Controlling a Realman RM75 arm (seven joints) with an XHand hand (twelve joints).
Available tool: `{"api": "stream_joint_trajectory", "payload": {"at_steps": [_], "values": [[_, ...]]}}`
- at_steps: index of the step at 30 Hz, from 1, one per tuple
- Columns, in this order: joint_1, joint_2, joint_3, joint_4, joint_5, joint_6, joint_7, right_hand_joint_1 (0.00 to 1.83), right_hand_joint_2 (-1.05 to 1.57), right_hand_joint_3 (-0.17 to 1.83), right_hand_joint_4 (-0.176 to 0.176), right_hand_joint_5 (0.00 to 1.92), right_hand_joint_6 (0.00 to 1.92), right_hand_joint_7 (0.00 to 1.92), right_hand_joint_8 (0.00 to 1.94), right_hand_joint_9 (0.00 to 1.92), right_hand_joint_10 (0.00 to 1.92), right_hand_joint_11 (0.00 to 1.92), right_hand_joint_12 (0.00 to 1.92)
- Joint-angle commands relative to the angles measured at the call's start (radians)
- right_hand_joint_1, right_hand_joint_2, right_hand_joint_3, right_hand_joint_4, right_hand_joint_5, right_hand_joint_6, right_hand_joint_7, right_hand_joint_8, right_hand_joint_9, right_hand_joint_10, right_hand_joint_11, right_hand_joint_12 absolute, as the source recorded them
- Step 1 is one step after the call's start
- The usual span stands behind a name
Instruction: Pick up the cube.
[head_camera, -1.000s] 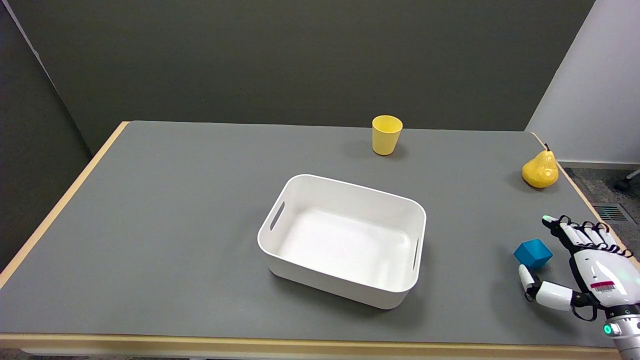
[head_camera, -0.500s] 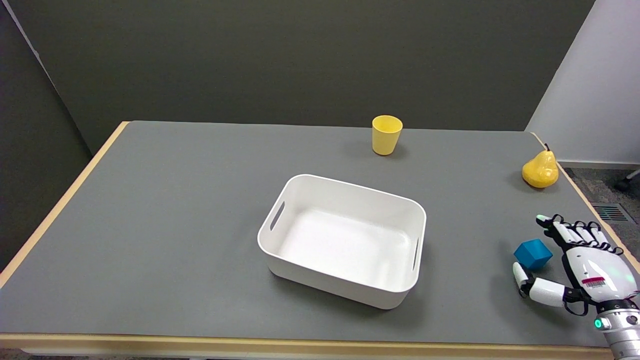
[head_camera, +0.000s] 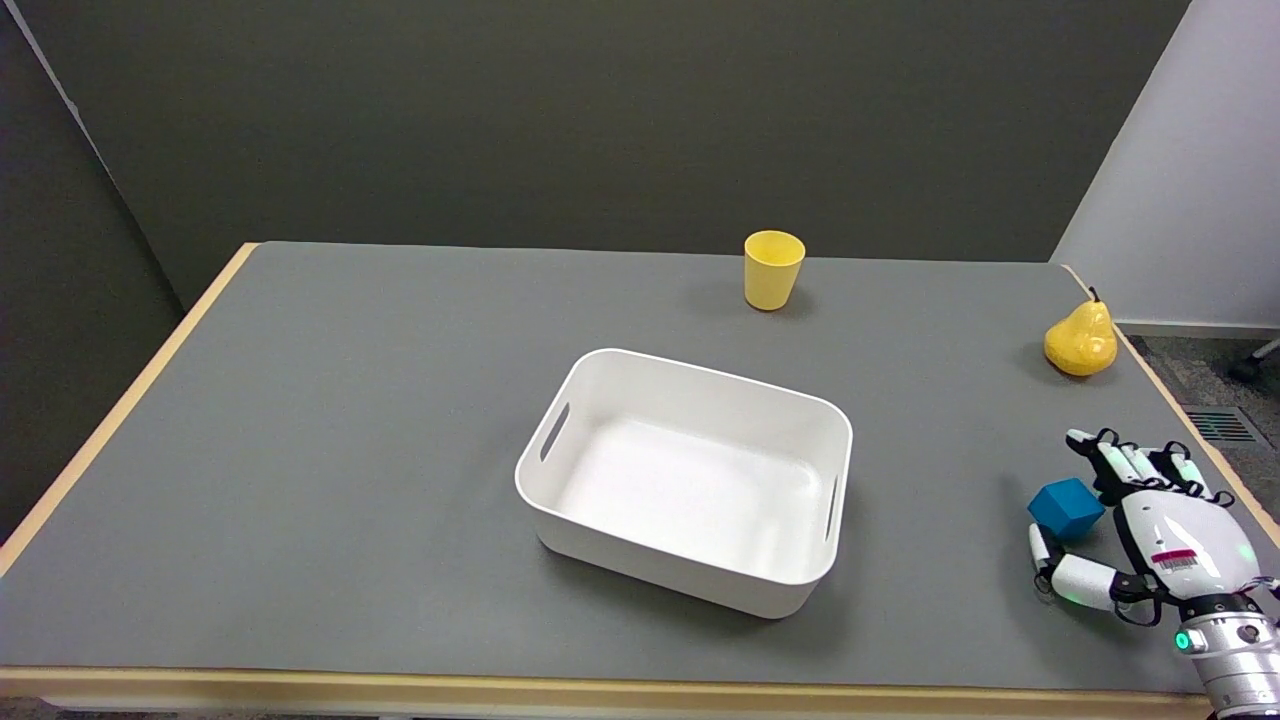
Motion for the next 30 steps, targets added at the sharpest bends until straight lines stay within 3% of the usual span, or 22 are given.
{"api": "stream_joint_trajectory", "payload": {"at_steps": [1, 5, 7, 8, 12, 16, 18, 19, 25, 30], "values": [[0.038, -0.008, -0.015, -0.017, -0.004, -0.004, 0.0, 0.77, 0.75, 0.93, -0.004, 0.26, 0.44, 0.18, 1.87, 0.46, 1.53, 0.0, 0.94], [0.048, -0.008, -0.015, -0.018, -0.008, -0.005, 0.0, 0.81, 0.84, 0.92, -0.008, 0.26, 0.53, 0.19, 1.94, 0.47, 1.7, 0.0, 0.99], [0.052, -0.006, -0.015, -0.019, -0.014, -0.005, 0.0, 1.14, 1.16, 0.55, -0.026, 0.24, 0.63, 0.4, 1.94, 0.46, 1.76, 0.0, 1.0], [0.054, -0.006, -0.015, -0.019, -0.015, -0.005, 0.0, 1.2, 1.22, 0.48, -0.029, 0.24, 0.65, 0.43, 1.94, 0.46, 1.77, 0.0, 1.01], [0.063, 0.001, -0.015, -0.017, -0.016, -0.007, 0.0, 1.2, 1.23, 0.46, -0.025, 0.19, 0.82, 0.43, 1.94, 0.44, 1.84, 0.0, 1.03], [0.07, 0.009, -0.015, -0.007, -0.018, -0.005, 0.0, 1.2, 1.25, 0.42, -0.029, 0.18, 0.86, 0.42, 1.94, 0.43, 1.89, 0.01, 1.03], [0.07, 0.013, -0.015, 0.0, -0.019, -0.004, 0.0, 1.41, 1.22, 0.3, -0.032, 0.18, 0.87, 0.34, 1.94, 0.6, 1.69, 0.02, 1.03], [0.07, 0.018, -0.012, 0.007, -0.02, -0.004, 0.0, 1.43, 1.22, 0.29, -0.033, 0.18, 0.88, 0.32, 1.94, 0.61, 1.68, 0.02, 1.03], [0.06, 0.061, -0.004, 0.074, -0.029, 0.052, 0.0, 1.43, 1.24, 0.26, -0.036, 0.18, 0.91, 0.3, 1.94, 0.6, 1.71, 0.03, 1.02], [0.052, 0.139, -0.002, 0.228, -0.108, 0.15, -0.008, 1.43, 1.25, 0.26, -0.038, 0.17, 0.93, 0.29, 1.94, 0.6, 1.71, 0.03, 1.03]]}}
